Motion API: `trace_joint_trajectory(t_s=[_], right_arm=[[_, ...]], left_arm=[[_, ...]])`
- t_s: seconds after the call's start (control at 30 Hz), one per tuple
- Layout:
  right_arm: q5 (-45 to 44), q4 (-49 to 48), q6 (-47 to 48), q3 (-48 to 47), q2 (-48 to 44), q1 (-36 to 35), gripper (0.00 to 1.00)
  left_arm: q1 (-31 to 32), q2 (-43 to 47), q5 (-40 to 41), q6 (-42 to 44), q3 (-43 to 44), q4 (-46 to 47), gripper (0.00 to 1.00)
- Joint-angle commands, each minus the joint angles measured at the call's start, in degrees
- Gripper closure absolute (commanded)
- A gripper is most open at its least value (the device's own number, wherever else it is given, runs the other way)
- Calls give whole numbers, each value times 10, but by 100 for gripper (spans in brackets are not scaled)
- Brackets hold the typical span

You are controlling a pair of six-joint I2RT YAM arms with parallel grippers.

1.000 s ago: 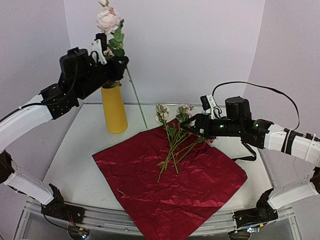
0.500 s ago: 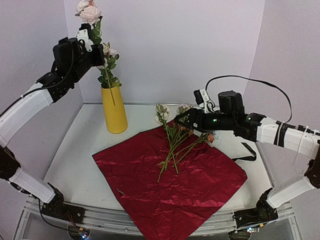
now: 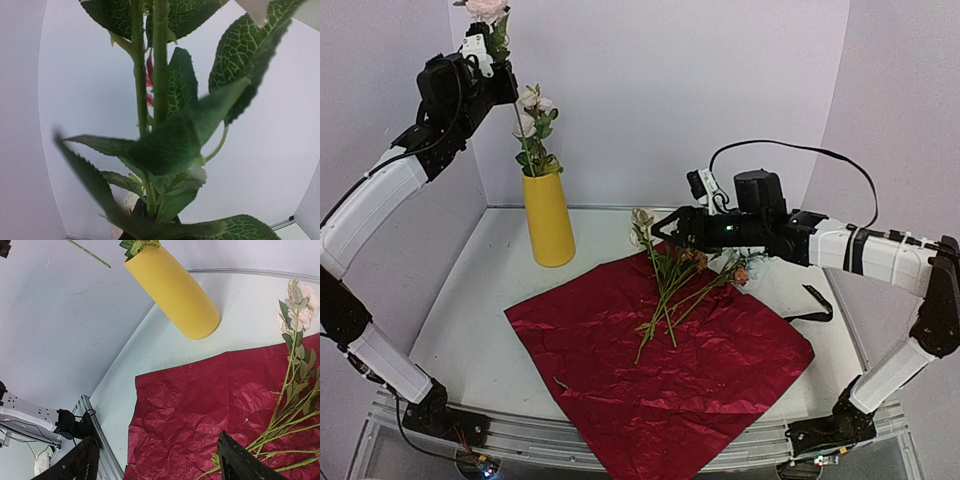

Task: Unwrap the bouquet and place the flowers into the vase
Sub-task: Insert the fake flower into the vase.

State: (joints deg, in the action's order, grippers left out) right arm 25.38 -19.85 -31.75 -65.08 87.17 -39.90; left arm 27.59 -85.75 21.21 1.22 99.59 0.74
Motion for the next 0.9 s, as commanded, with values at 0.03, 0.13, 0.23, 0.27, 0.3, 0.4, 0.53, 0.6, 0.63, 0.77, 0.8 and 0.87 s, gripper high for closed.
trace_joint_trajectory(t_s=[0.03,0.13,0.23,0.27,0.3,0.4,0.53,0.6,0.63,0.77,0.8,0.87], right_arm=[[28,-23,17,-39,17,-3,18],[33,-23,18,-49,27,-3,18],[35,-22,17,-55,32,-3,18],[34,-22,17,-57,32,-3,18],[34,-22,17,-57,32,-3,18],[31,-20,18,-56,27,-3,18],[24,-19,19,-43,15,-3,18],[21,-18,17,-36,8,-3,18],[20,-18,17,-33,5,-3,18],[14,-16,18,-32,-3,-3,18],[11,-14,18,-33,-5,-3,18],[6,-11,19,-34,-9,-3,18]], left_arm=[[-10,-11,1,33,40,41,100],[-12,-12,5,36,39,50,100],[-16,-13,3,37,36,59,100],[-17,-13,2,37,36,61,100],[-18,-14,2,35,36,63,100],[-22,-17,2,31,35,71,100],[-25,-22,3,28,33,80,100],[-28,-25,3,27,33,81,100],[-30,-27,3,26,33,82,100],[-41,-39,0,12,29,84,100],[-43,-43,0,7,29,85,100],[-45,-49,-3,1,29,85,100]])
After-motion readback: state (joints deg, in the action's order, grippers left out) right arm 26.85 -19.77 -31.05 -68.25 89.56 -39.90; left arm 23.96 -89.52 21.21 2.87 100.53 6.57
